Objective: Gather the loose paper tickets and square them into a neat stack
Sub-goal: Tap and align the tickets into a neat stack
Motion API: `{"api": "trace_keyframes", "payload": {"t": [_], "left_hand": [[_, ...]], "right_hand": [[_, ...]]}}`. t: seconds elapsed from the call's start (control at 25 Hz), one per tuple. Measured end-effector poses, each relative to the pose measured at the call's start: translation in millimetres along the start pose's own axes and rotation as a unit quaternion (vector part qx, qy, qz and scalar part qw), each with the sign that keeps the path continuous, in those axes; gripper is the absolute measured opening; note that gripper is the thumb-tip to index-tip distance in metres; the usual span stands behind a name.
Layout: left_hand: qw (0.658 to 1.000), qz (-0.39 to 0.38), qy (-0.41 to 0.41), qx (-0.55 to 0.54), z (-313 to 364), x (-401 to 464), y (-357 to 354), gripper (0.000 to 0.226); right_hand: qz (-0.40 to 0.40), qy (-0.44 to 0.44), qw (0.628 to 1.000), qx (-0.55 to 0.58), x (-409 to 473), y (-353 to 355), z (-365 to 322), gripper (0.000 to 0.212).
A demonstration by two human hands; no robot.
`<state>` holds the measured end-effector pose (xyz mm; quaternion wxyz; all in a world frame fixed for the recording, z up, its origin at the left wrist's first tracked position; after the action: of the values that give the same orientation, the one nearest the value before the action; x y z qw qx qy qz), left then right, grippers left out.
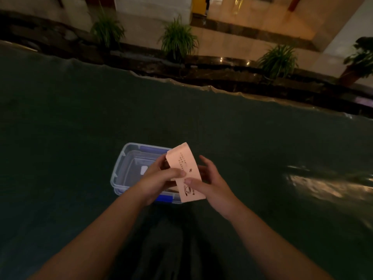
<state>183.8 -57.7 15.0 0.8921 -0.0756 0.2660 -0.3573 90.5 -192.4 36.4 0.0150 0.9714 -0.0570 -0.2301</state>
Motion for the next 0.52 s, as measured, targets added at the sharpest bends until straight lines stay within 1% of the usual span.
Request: {"api": "trace_keyframes", "payload": {"t": [0.08, 0.16, 0.28, 0.44, 0.52], "left_hand": [[1.000, 0.016, 0.008, -0.004, 11.2, -3.3, 21.9, 0.057], [0.999, 0.028, 0.022, -0.032, 15.8, -5.3, 47.8, 0.053], [0.998, 0.014, 0.045, -0.038, 17.4, -1.1, 77.0, 0.045], [0.993, 0.056, 0.106, 0.002, 3.1, 14.6, 111.3, 0.037], [0.989, 0.065, 0.129, 0.016, -6.1, 23.9, 118.0, 0.031]], "right_hand": [[-0.003, -0.010, 1.000, 0.000, 15.8, -21.3, -13.9, 0.069], [0.002, -0.028, 1.000, 0.014, 34.6, -43.5, -20.9, 0.058], [0.018, -0.077, 0.996, 0.029, 59.1, -71.6, -19.2, 0.054], [0.023, -0.142, 0.989, 0.014, 92.3, -99.9, 0.0, 0.056], [0.036, -0.178, 0.983, 0.018, 105.3, -106.7, 11.8, 0.056]]}}
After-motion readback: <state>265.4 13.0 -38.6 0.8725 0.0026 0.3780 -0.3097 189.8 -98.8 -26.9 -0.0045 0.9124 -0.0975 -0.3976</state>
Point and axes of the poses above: each hand's wrist, its own x-axis towards the middle knuckle, its own y-axis out of the back of the hand, z = x × y, the point moved 9 cm from there along x, towards the middle knuckle, and after that the axes turned 6 degrees about -z, right-handed, at the moved point
